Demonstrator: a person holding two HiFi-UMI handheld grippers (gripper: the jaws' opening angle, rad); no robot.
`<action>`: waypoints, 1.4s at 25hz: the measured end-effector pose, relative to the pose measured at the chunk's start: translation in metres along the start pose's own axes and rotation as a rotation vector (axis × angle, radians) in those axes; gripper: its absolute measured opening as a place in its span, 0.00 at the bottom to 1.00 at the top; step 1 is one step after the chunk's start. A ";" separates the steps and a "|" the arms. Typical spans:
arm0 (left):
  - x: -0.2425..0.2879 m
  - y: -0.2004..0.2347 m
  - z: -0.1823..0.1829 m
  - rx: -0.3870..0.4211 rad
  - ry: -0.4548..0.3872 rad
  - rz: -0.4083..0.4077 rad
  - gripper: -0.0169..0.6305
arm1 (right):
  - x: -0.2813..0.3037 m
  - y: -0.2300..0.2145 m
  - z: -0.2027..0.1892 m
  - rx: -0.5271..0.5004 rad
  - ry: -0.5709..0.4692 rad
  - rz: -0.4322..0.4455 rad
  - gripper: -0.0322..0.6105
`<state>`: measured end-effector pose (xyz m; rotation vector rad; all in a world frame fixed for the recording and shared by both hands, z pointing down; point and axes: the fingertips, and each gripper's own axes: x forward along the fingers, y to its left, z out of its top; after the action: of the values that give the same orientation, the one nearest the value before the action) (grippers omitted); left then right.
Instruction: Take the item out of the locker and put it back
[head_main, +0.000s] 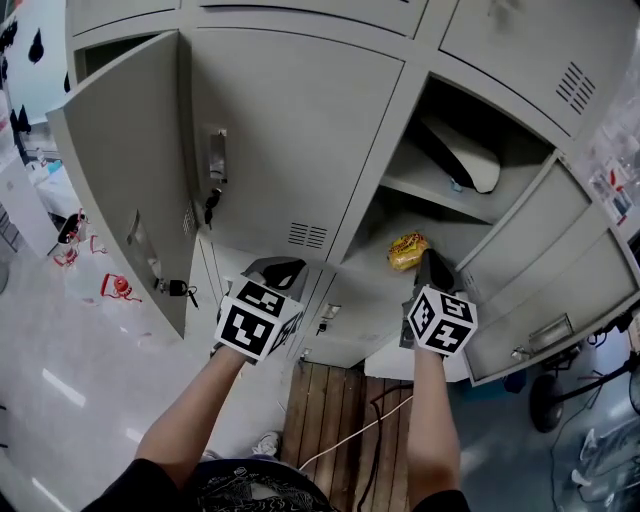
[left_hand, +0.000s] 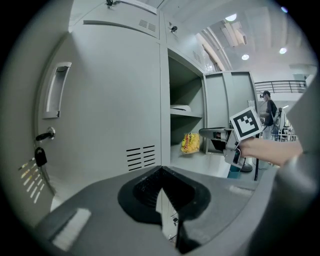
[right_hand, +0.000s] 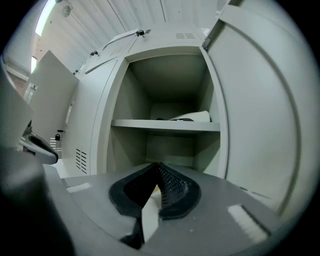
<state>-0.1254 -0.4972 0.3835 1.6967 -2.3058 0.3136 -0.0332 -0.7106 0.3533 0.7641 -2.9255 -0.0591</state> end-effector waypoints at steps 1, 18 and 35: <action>-0.002 0.000 0.001 -0.002 -0.004 -0.002 0.03 | -0.003 0.002 0.002 -0.005 -0.001 0.000 0.09; -0.078 -0.015 -0.003 0.027 -0.057 -0.092 0.03 | -0.091 0.064 0.030 -0.056 -0.039 -0.050 0.09; -0.218 -0.010 -0.042 0.040 -0.095 -0.110 0.03 | -0.211 0.180 0.044 -0.085 -0.073 -0.051 0.09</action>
<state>-0.0509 -0.2908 0.3508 1.8882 -2.2746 0.2636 0.0564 -0.4501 0.2996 0.8403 -2.9489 -0.2187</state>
